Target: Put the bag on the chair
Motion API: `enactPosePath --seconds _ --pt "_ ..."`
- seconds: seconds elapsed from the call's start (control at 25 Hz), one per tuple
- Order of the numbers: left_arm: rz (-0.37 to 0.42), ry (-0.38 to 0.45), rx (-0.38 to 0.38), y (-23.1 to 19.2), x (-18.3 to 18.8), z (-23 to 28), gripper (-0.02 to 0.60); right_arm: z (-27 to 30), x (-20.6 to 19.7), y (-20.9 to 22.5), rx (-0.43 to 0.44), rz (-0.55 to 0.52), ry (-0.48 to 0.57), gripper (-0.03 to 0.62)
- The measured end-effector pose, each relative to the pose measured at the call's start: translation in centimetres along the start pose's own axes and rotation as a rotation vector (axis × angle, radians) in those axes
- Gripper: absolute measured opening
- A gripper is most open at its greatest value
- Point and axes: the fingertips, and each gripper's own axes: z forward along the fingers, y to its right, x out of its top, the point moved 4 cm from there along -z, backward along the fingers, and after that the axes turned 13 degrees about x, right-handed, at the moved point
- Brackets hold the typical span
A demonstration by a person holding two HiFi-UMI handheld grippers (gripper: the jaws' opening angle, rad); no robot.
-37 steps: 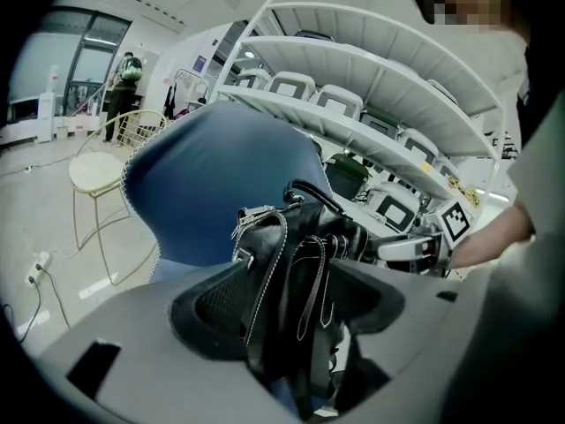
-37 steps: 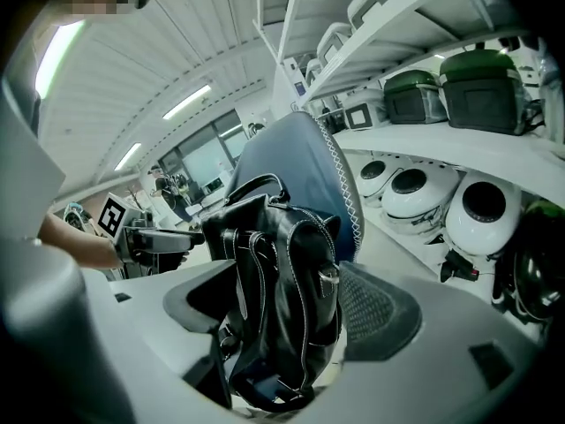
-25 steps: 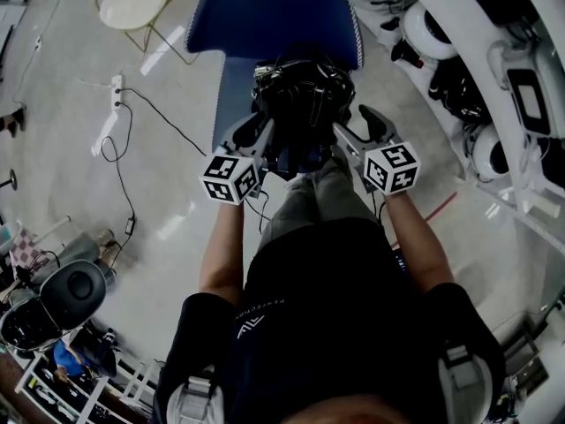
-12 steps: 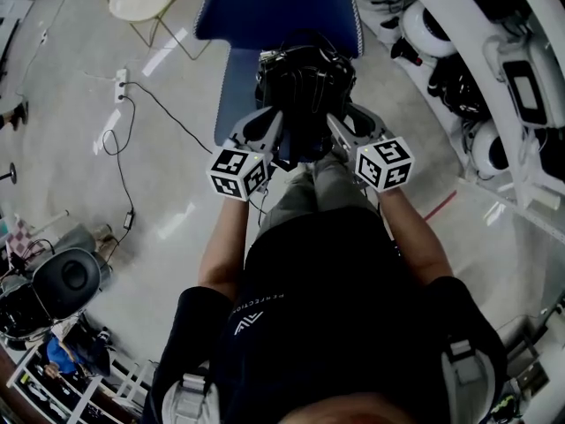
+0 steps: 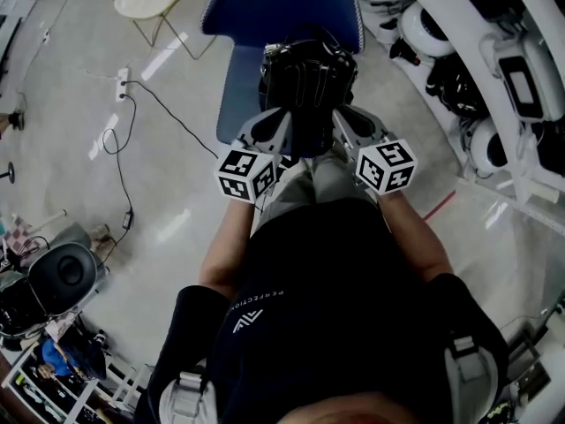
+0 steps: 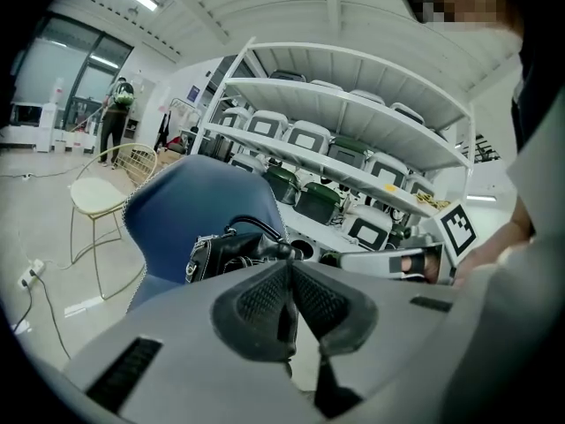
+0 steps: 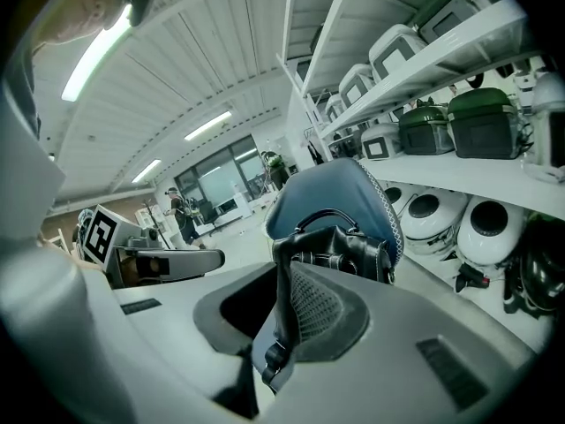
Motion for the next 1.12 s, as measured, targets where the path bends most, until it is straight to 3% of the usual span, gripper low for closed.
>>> enactPosePath --seconds 0.64,1.12 --pt "-0.006 -0.028 -0.004 2.0 -1.3 -3.0 0.025 0.2 -1.0 -2.8 0.065 -0.02 -0.07 0.048" --pt "-0.015 -0.079 0.02 0.9 -2.7 -3.2 0.025 1.0 -0.6 -2.6 0.069 -0.017 -0.077 0.046"
